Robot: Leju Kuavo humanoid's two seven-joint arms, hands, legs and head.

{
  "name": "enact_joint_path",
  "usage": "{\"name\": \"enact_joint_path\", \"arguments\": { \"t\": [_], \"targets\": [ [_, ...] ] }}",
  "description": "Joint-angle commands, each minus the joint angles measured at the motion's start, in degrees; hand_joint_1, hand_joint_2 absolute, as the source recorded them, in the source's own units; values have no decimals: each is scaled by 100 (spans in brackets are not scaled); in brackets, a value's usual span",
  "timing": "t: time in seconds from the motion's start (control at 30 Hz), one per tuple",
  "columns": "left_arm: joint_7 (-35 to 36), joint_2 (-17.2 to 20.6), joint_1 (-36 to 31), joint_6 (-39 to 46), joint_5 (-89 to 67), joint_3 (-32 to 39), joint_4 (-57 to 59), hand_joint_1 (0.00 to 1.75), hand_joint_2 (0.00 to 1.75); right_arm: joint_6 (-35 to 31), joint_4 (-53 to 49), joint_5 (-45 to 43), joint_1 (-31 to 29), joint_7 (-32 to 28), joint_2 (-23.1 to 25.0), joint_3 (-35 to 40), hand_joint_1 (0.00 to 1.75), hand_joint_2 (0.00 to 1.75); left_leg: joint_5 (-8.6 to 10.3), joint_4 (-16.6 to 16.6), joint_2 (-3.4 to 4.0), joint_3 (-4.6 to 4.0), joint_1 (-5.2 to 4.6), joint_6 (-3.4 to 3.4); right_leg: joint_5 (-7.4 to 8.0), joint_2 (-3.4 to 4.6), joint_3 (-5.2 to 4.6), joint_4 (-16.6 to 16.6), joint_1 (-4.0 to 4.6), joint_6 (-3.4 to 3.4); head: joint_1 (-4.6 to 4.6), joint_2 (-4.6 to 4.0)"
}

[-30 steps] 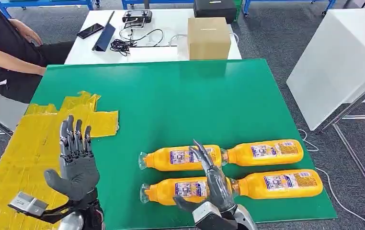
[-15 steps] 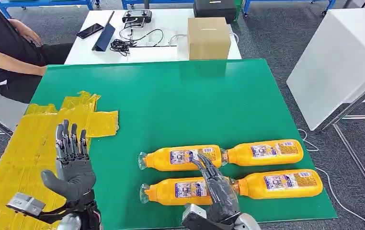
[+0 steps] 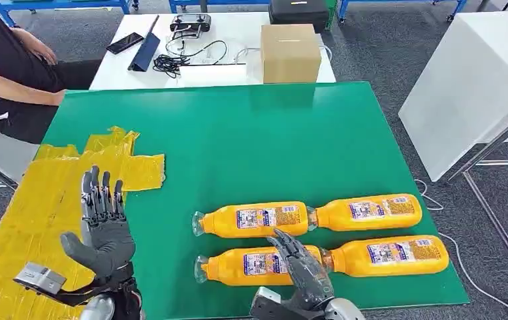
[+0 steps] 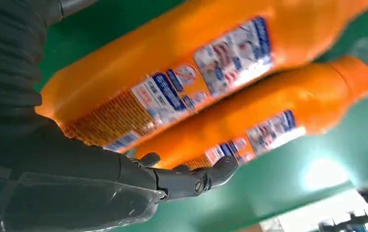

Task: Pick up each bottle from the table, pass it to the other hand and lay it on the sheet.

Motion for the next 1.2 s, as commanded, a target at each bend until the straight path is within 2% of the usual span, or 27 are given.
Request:
{"name": "enact_joint_path", "arguments": {
  "t": [0.03, 0.3, 0.43, 0.47, 0.5, 0.53, 0.57, 0.7, 0.8, 0.93, 1.07, 1.2],
  "targets": [
    [86, 25, -249, 50, 82, 1, 394, 0, 0, 445, 784, 147, -451, 335, -182, 265, 0, 175, -1, -9, 8, 20, 8, -4, 6, 4, 25, -21, 8, 5, 0, 0],
    [91, 24, -255, 50, 88, 3, 398, 0, 0, 476, 798, 167, -466, 363, -181, 270, 0, 175, 0, -7, 1, 15, 3, -2, 3, 0, 18, -13, 3, 3, 0, 0],
    [145, 37, -336, 50, 150, 17, 429, 0, 0, 929, 1037, 310, -644, 633, -131, 305, 0, 175, 1, -6, 4, 13, 2, -2, 4, 3, 13, -9, 1, 2, 0, 0],
    [171, 33, -373, 31, 200, 21, 428, 0, 0, 997, 1124, 320, -698, 616, -132, 315, 7, 175, 1, -7, 7, 14, 5, -3, 6, 5, 16, -13, 5, 3, 0, 0],
    [205, 28, -431, 37, 208, 7, 397, 0, 0, 1060, 1168, 319, -784, 604, -69, 339, 77, 175, 3, -8, 4, 14, 4, -3, 6, 3, 16, -13, 3, 3, 0, 0],
    [236, 28, -459, 54, 200, -13, 367, 0, 0, 1119, 1202, 324, -848, 598, -37, 366, 157, 175, 4, -7, 2, 14, 4, -3, 6, 0, 17, -13, 4, 2, 0, 0],
    [325, 37, -451, 91, 219, -18, 364, 0, 0, 1216, 1219, 315, -847, 645, -64, 366, 175, 175, 5, -10, 8, 20, 11, -5, 12, 4, 26, -24, 10, 5, 2, 0],
    [327, 31, -523, 89, 233, -55, 309, 0, 0, 1309, 1269, 306, -993, 640, 23, 440, 175, 175, 6, -6, 6, 30, 4, -3, 9, 1, 27, -11, 4, 3, 0, 0],
    [282, 92, -533, 51, 277, -53, 476, 0, 0, 1360, 1313, 269, -909, 566, -167, 455, 175, 175, 8, -11, -4, 41, 5, -2, 9, -9, 38, -19, 4, 4, 2, 0],
    [508, 116, -641, 121, 293, -138, 473, 0, 0, 1519, 1376, 256, -1013, 656, -154, 568, 175, 175, 4, -9, -7, 48, 6, -2, 6, -10, 48, -18, 5, 5, 0, 0],
    [820, -27, -576, 231, 407, -58, 414, 0, 0, 1494, 1345, 118, -896, 701, -199, 480, 175, 175, 6, -12, -4, 50, 11, -4, 11, -9, 52, -27, 9, 7, 0, 0],
    [826, -30, -640, 212, 473, -77, 341, 0, 0, 1502, 1287, 116, -997, 707, -94, 524, 175, 175, 4, -6, 1, 55, 6, 0, 8, -1, 47, -14, 5, 5, 0, 0]
  ]
}}
